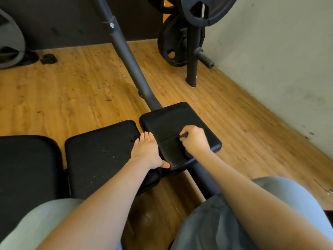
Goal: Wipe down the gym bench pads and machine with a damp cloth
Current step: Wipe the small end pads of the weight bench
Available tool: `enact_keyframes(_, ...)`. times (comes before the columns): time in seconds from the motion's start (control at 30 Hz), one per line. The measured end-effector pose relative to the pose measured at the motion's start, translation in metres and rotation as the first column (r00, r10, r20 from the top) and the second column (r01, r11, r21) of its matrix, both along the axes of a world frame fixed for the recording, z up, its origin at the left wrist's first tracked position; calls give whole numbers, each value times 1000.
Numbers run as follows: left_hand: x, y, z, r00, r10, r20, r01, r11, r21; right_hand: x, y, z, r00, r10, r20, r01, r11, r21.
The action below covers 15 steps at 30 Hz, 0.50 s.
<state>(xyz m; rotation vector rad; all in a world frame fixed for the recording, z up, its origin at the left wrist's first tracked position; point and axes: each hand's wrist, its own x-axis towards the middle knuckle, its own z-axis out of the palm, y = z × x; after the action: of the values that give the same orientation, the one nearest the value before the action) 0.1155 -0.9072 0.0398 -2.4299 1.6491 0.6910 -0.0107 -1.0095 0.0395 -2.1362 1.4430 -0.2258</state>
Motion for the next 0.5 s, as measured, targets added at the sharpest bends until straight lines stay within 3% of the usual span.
enact_keyframes(0.07, 0, 2, 0, 1000, -15, 0, 15, 1000, -1, -7, -20, 1, 969, -208, 132, 214, 976, -30)
enact_keyframes(0.13, 0, 2, 0, 1000, -14, 9, 14, 1000, -1, -14, -31, 1, 940, -286, 187, 299, 953, -45)
enact_keyframes(0.23, 0, 0, 0, 1000, -20, 16, 20, 1000, -11, 0, -8, 2, 992, -23, 128, 28, 999, -38)
enact_keyframes(0.33, 0, 0, 1, 1000, -8, 1, 8, 1000, -19, 16, 23, -7, 964, 257, 62, -250, 962, -109)
enact_keyframes(0.4, 0, 2, 0, 1000, -11, 2, 11, 1000, -25, 11, 10, -8, 981, 184, 62, -176, 978, -112)
enact_keyframes(0.5, 0, 3, -1, 1000, -13, 3, 13, 1000, -25, -17, -28, -4, 979, -141, 150, 152, 986, -65)
